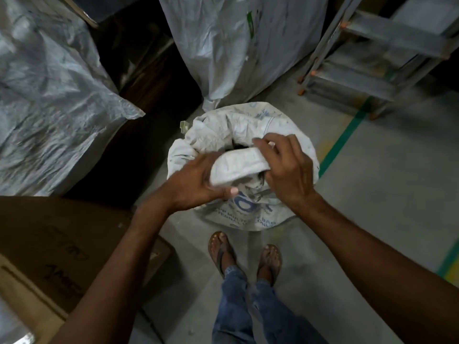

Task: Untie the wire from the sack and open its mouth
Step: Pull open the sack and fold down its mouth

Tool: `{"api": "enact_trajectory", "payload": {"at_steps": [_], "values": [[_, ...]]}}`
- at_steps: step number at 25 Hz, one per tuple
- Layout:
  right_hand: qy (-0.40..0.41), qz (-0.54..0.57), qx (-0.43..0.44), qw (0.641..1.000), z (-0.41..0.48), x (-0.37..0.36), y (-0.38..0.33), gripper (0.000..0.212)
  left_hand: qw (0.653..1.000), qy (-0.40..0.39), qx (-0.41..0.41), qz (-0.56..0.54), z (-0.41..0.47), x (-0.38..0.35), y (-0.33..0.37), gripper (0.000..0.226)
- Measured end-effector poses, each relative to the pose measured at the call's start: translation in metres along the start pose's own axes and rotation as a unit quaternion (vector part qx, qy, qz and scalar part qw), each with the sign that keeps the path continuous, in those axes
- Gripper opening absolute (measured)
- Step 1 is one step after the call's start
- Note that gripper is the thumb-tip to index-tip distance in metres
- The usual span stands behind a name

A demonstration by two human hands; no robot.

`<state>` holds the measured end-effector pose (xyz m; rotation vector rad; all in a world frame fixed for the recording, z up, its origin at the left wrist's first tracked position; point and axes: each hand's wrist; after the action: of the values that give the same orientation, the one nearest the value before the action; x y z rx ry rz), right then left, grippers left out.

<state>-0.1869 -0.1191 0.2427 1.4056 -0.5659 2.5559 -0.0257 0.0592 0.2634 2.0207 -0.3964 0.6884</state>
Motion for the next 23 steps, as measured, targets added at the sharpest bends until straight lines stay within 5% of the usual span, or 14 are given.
{"api": "enact_trajectory", "payload": {"at_steps": [2, 5, 8, 10, 11, 14, 16, 19, 23], "values": [[0.018, 0.015, 0.003, 1.0, -0.018, 0.001, -0.007, 0.036, 0.995, -0.093, 0.022, -0.031, 0.008, 0.001, 0.006, 0.093], [-0.01, 0.02, -0.067, 0.997, -0.035, 0.005, -0.017, 0.036, 0.98, 0.027, -0.02, 0.198, 0.024, -0.015, 0.013, 0.082], [-0.275, 0.154, -0.154, 0.936, -0.03, 0.013, -0.007, 0.077, 0.951, 0.117, -0.118, 0.261, 0.025, -0.034, 0.018, 0.039], [-0.431, 0.231, -0.166, 0.856, -0.025, 0.02, 0.01, 0.09, 0.926, 0.156, -0.16, 0.303, 0.01, -0.044, 0.014, 0.032], [-0.463, 0.2, -0.136, 0.853, -0.025, 0.02, 0.017, 0.091, 0.913, 0.184, -0.173, 0.321, 0.0, -0.047, 0.011, 0.032], [-0.352, 0.017, 0.037, 0.935, -0.027, 0.005, 0.015, 0.063, 0.889, 0.252, -0.177, 0.34, -0.023, -0.052, 0.003, 0.033], [-0.246, 0.007, 0.047, 0.968, -0.023, -0.003, 0.008, 0.035, 0.913, 0.234, -0.139, 0.304, -0.036, -0.061, 0.004, 0.034], [-0.119, 0.029, 0.022, 0.992, -0.033, -0.002, 0.007, 0.019, 0.989, 0.072, -0.002, 0.129, -0.034, -0.06, 0.01, 0.05], [-0.042, 0.023, 0.045, 0.998, -0.072, 0.013, -0.006, 0.017, 0.988, 0.056, -0.018, 0.143, -0.022, -0.07, 0.012, 0.075]]}}
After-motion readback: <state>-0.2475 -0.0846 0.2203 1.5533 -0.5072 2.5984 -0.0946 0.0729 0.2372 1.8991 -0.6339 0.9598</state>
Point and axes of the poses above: each hand's wrist, its own z-axis towards the middle knuckle, its own x-axis out of the back of the hand, y = z × x, and after that the axes turned 3 degrees about -x, right-handed
